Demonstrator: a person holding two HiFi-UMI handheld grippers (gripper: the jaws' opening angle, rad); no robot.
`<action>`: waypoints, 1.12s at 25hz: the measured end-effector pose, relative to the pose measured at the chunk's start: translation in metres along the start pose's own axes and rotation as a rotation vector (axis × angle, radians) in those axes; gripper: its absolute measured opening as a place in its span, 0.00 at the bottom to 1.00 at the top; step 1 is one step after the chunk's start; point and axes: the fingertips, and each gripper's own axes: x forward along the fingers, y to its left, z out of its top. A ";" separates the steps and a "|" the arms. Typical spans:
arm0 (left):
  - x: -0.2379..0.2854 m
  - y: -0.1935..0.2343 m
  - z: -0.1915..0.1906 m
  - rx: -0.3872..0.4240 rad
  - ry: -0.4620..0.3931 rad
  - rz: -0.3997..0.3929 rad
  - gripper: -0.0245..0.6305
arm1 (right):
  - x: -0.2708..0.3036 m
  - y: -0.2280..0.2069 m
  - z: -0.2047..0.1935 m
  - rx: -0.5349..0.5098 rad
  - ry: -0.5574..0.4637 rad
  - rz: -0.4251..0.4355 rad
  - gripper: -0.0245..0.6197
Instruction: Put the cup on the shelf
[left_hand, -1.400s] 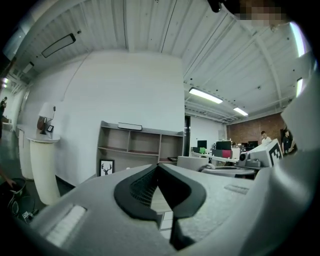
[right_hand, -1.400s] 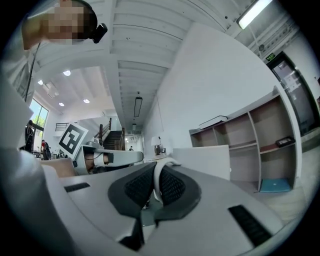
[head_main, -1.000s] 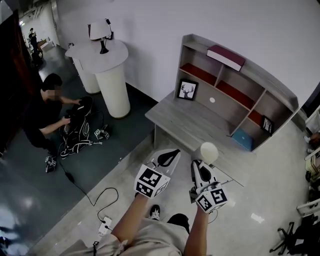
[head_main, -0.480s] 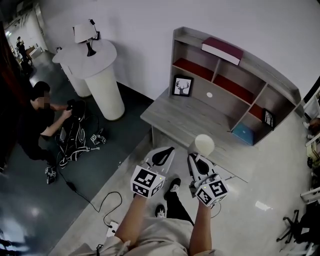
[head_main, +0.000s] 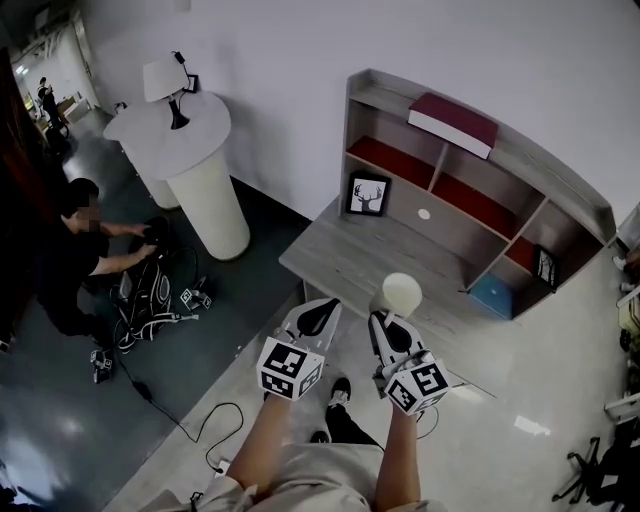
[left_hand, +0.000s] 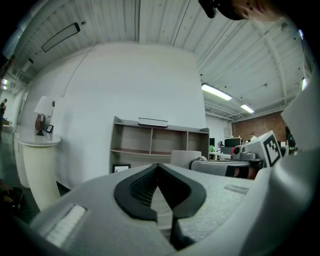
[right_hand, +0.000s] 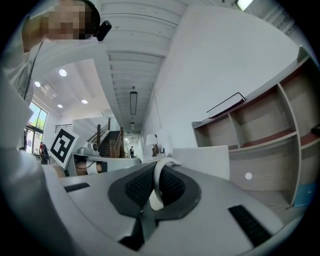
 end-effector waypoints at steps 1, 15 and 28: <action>0.008 0.006 0.003 0.009 0.002 0.002 0.05 | 0.009 -0.008 0.003 -0.009 -0.004 0.005 0.06; 0.111 0.102 0.042 0.074 -0.026 0.134 0.05 | 0.129 -0.116 0.042 -0.154 -0.012 0.032 0.06; 0.156 0.139 0.014 0.065 0.044 0.202 0.05 | 0.172 -0.163 0.016 -0.094 0.046 0.061 0.06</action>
